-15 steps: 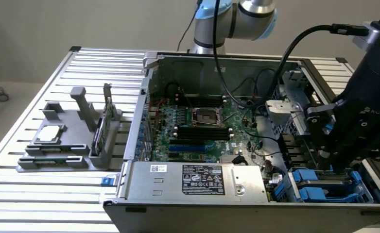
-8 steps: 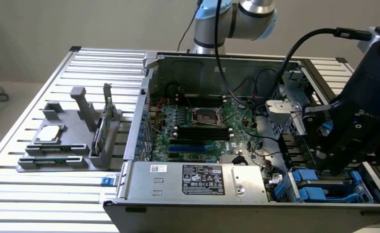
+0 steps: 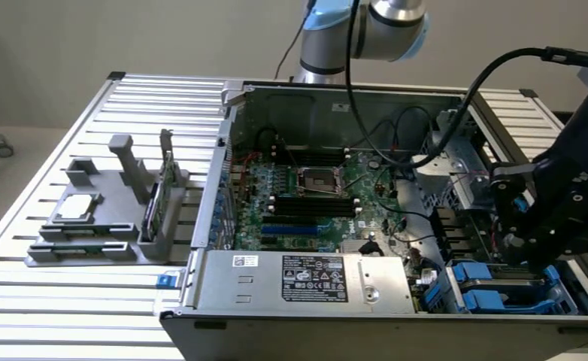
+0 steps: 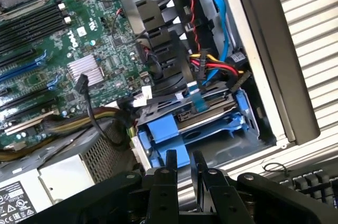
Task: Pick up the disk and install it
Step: 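Insert the first disk wire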
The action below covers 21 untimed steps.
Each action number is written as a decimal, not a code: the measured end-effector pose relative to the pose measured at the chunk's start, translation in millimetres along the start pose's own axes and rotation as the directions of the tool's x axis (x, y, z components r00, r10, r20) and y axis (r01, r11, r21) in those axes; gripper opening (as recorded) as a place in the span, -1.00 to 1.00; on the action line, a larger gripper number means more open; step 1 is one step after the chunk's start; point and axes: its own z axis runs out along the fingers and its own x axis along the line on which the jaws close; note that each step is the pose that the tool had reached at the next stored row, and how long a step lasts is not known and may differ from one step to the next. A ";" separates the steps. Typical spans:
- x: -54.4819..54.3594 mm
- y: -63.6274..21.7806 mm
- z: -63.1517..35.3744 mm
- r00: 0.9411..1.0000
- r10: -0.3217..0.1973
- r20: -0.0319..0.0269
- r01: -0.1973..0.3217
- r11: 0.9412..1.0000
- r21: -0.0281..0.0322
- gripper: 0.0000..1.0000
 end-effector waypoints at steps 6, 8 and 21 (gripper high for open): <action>-20.6 9.0 1.7 1.000 0.004 -0.001 -0.004 1.000 -0.001 -0.49; -24.9 11.0 2.4 1.000 0.008 -0.001 -0.008 1.000 -0.002 -0.49; -27.4 13.1 19.7 0.984 0.176 -0.011 -0.176 0.984 0.000 -0.49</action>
